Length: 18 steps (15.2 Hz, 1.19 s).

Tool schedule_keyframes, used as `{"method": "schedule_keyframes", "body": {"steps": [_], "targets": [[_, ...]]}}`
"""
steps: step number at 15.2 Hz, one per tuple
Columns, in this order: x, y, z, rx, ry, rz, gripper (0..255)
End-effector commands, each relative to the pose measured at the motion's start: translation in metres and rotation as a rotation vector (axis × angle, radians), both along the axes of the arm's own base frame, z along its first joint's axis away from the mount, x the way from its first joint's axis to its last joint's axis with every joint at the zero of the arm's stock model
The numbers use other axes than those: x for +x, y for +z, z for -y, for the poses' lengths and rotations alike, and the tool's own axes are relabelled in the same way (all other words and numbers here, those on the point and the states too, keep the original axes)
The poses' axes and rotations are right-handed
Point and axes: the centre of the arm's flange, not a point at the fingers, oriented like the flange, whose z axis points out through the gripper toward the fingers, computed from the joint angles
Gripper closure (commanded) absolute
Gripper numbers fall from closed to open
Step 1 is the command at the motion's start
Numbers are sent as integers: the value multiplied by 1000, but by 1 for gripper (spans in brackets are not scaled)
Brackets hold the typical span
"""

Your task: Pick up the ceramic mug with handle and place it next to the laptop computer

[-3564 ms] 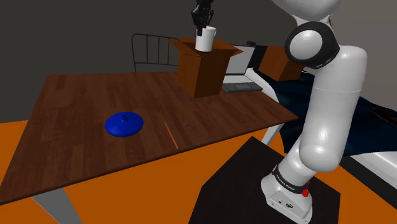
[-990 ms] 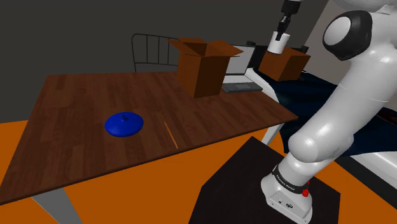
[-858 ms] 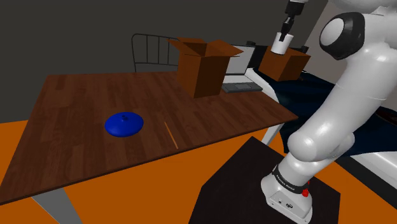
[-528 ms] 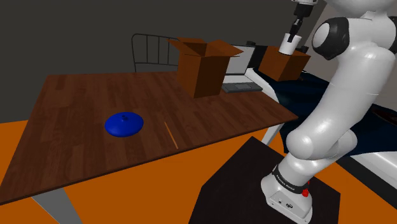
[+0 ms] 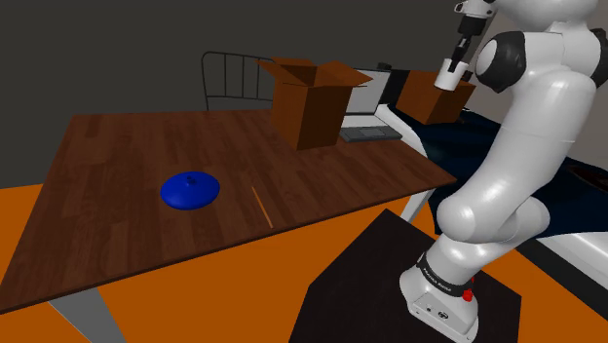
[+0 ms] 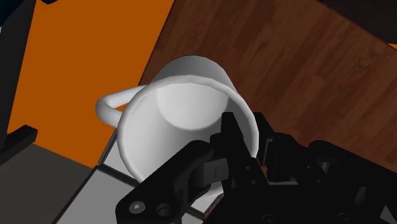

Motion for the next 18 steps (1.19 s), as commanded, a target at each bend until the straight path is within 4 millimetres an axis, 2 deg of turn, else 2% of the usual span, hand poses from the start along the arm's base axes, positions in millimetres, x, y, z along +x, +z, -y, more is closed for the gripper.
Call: {"method": "schedule_keyframes", "body": {"steps": [1, 18], "targets": [[0, -10, 1, -1, 0, 0, 255], [0, -100, 1, -1, 0, 0, 255]]}}
